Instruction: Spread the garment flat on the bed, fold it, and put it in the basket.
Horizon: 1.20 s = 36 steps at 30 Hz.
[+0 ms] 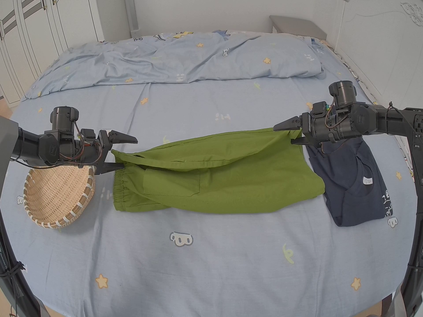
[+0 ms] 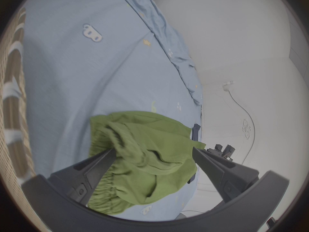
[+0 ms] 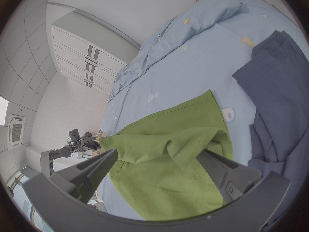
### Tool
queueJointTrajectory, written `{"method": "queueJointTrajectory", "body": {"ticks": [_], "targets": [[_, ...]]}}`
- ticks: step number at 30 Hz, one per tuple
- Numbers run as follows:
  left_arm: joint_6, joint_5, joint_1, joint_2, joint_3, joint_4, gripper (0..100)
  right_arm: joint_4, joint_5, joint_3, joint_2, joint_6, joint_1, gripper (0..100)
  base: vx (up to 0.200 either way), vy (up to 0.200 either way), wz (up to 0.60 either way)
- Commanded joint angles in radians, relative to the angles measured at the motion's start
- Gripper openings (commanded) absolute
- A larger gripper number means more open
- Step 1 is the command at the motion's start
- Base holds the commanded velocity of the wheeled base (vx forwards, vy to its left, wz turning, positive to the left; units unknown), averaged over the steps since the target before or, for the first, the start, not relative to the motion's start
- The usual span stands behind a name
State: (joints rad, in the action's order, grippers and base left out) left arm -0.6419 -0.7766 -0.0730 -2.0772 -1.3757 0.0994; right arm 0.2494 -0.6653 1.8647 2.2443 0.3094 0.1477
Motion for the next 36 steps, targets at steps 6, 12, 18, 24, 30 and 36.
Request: {"method": "queueJointTrajectory", "body": {"ticks": [6, 12, 18, 24, 30, 36], "targets": [[-0.036, -0.009, 0.053, 0.046, 0.006, 0.003, 100, 0.001, 0.000, -0.001, 0.001, 0.002, 0.003, 100, 0.000, 0.000, 0.00], [-0.114, 0.005, 0.076, -0.081, -0.169, 0.016, 100, 0.011, 0.000, -0.013, -0.006, 0.002, 0.006, 100, 0.000, 0.000, 0.00], [-0.180, 0.031, 0.068, -0.118, -0.255, 0.022, 100, 0.007, 0.000, -0.078, -0.051, -0.009, -0.005, 100, 0.000, 0.000, 0.00], [-0.185, 0.096, 0.075, -0.147, -0.284, 0.056, 100, -0.007, -0.005, -0.128, -0.066, -0.015, -0.005, 100, 0.000, 0.000, 0.00], [-0.246, 0.155, 0.071, -0.173, -0.309, 0.122, 100, -0.036, -0.005, -0.134, -0.052, -0.013, 0.009, 100, 0.000, 0.000, 0.00], [-0.314, 0.197, 0.073, -0.201, -0.341, 0.175, 100, -0.051, -0.003, -0.147, -0.048, -0.013, 0.021, 100, 0.000, 0.000, 0.00]]}}
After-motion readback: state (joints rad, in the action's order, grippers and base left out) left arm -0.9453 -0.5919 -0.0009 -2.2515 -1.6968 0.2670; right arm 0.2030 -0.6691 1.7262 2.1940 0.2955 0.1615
